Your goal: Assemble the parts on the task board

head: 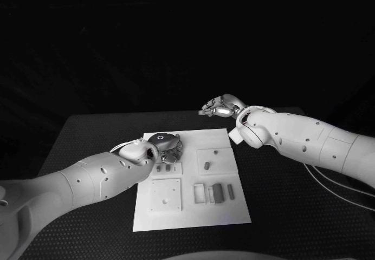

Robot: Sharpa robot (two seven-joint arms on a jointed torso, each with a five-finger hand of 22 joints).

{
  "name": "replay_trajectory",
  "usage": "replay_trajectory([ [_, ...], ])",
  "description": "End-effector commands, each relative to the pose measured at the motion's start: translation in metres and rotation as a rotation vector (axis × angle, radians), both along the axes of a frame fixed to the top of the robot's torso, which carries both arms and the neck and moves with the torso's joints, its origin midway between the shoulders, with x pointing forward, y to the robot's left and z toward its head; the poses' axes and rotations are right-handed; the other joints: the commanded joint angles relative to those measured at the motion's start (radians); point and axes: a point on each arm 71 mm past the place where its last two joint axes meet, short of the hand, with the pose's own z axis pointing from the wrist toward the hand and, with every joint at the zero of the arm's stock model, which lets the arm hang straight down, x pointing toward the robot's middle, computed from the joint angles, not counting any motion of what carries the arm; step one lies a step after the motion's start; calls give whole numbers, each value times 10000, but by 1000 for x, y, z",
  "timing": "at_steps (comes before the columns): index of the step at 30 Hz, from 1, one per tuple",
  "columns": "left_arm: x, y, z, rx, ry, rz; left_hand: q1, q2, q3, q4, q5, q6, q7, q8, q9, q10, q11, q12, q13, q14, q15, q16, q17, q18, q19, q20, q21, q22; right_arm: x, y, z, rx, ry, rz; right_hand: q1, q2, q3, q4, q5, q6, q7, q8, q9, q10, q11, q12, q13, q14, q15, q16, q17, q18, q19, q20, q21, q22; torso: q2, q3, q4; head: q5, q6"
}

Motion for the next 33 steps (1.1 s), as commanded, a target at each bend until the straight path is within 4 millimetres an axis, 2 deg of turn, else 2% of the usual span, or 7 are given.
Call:
replay_trajectory([
  [1, -6, 2, -11, 334, 415, -48, 101, 0, 69, 9, 24, 119, 47, 55, 28, 93, -2, 36, 18, 75, 10, 73, 11, 531, 67, -17, 65, 234, 0, 1, 0, 18, -20, 152, 20, 106, -56, -8, -15, -75, 510, 52, -9, -62, 37, 41, -14, -75, -9, -3, 13, -20, 62, 37, -48, 15, 0, -2, 1, 8, 15],
  [10, -6, 2, -8, 134, 450, -21, 40, -16, 132, 20, 7, 178, 27, 82, 54, 163, -27, 50, 59, 129, -14, 119, 24, 525, 125, -41, 112, 238, -1, 0, 1, 11, -22, 128, 20, 106, -58, -8, -15, -75, 510, 55, -9, -63, 37, 45, -16, -77, -8, -1, 14, -19, 63, 37, -53, 20, -4, -5, 1, 28, 42],
  [33, 4, 7, 20, -498, 29, 260, -2, -7, 166, 8, -47, 208, 10, 98, 74, 205, -45, 51, 90, 159, -32, 148, 33, 519, 132, -59, 129, 235, 0, -2, 0, -5, -23, 82, 21, 104, -61, -10, -15, -77, 509, 66, -11, -68, 37, 57, -21, -82, -8, 4, 17, -17, 68, 37, -67, 35, -5, -5, 4, 71, 124],
])
